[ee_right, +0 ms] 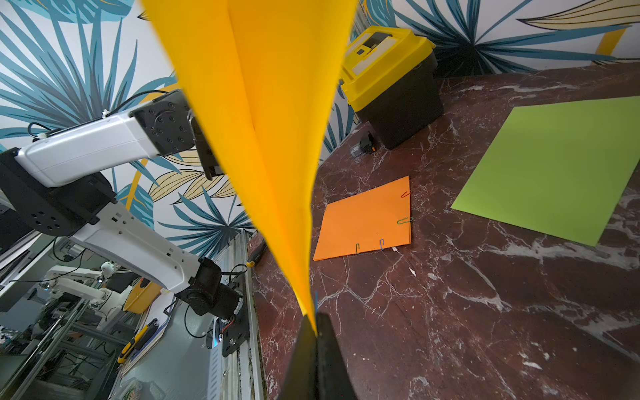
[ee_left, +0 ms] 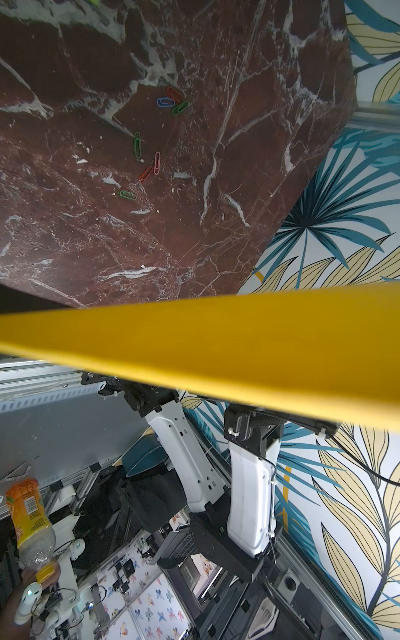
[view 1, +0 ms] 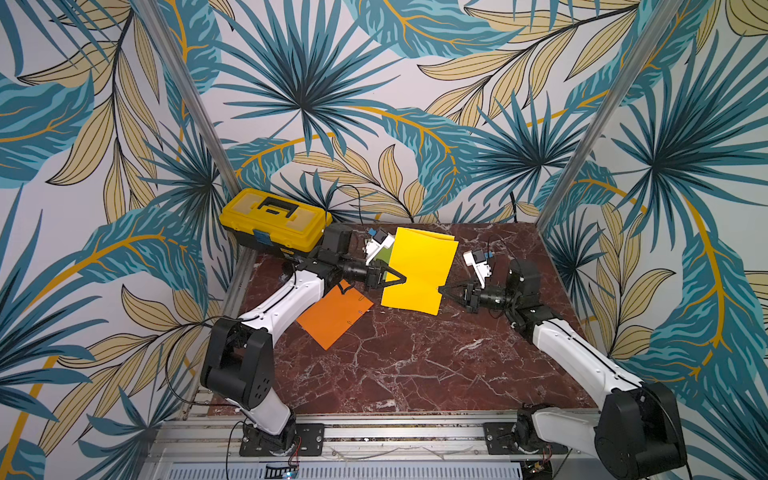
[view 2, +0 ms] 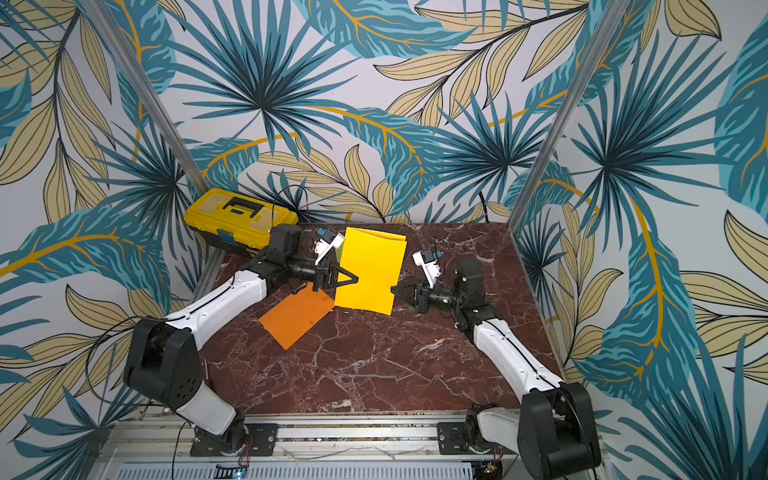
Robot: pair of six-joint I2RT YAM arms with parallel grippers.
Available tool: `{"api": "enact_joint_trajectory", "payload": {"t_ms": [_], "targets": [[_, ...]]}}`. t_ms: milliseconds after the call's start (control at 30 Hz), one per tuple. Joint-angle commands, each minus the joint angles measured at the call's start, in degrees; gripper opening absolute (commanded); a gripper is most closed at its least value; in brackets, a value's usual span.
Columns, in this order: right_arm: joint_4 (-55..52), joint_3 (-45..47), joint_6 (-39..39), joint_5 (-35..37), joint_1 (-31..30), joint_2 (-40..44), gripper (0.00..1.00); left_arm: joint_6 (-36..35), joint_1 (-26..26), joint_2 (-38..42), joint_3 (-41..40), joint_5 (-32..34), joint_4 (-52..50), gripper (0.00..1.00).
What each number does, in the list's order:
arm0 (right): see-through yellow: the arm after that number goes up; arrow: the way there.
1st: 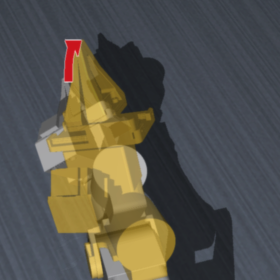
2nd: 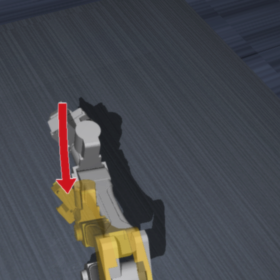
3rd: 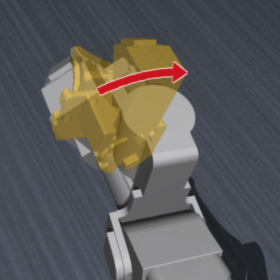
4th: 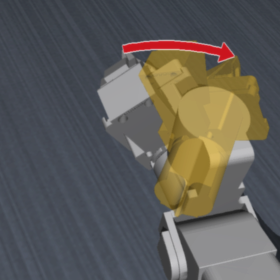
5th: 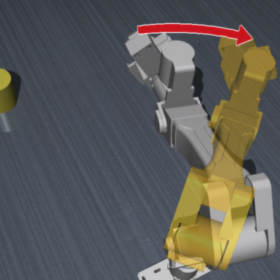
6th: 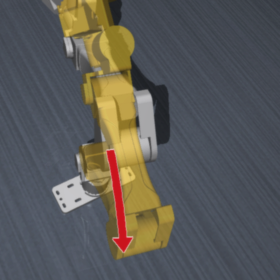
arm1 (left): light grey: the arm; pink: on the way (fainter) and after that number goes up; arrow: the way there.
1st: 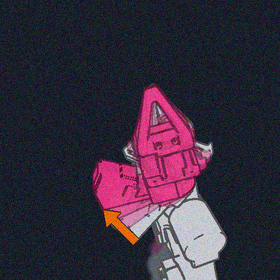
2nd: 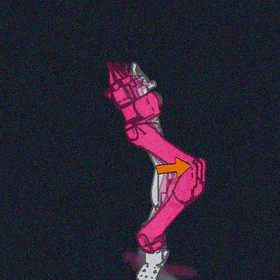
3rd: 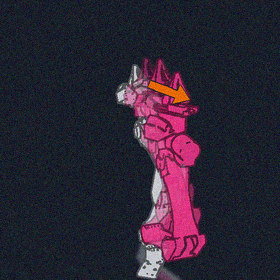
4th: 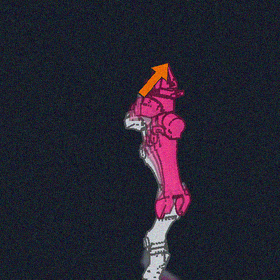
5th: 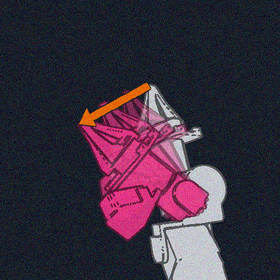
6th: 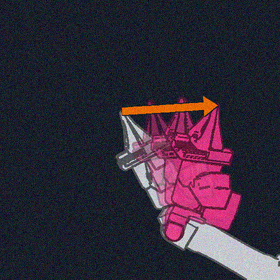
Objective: Unclip the paperclips from the documents
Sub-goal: Remove the paper clip from the document, then place the paper clip at the center of the board.
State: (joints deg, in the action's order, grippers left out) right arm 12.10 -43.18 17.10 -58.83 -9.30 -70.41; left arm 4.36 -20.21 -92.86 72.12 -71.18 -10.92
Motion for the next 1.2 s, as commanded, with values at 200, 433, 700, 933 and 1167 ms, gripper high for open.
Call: {"api": "enact_joint_trajectory", "payload": {"t_ms": [200, 433, 700, 933, 1167], "targets": [[-3.04, -0.04, -0.91, 1.61, 2.36, 0.54, 0.06, -0.74, 2.22, 2.95, -0.81, -0.37, 0.88, 0.0], [-3.02, -0.02, -0.89, 1.68, 2.43, 0.57, 0.06, -0.81, 2.19, 2.95, -0.8, -0.45, 0.85, 0.0], [-4.39, 0.24, -1.32, 4.17, 2.44, 0.24, 0.06, -0.74, 2.22, 3.03, -0.76, -0.19, 0.9, 0.0], [-4.27, 3.15, 1.77, 10.38, 2.44, -2.22, 0.06, -0.84, 2.24, 3.21, -0.87, 0.07, 0.85, 0.0], [-10.52, 3.66, 2.8, 19.88, 3.0, -6.6, 0.06, -0.84, 2.27, 3.21, -0.94, 0.25, 0.89, 0.0]]}}
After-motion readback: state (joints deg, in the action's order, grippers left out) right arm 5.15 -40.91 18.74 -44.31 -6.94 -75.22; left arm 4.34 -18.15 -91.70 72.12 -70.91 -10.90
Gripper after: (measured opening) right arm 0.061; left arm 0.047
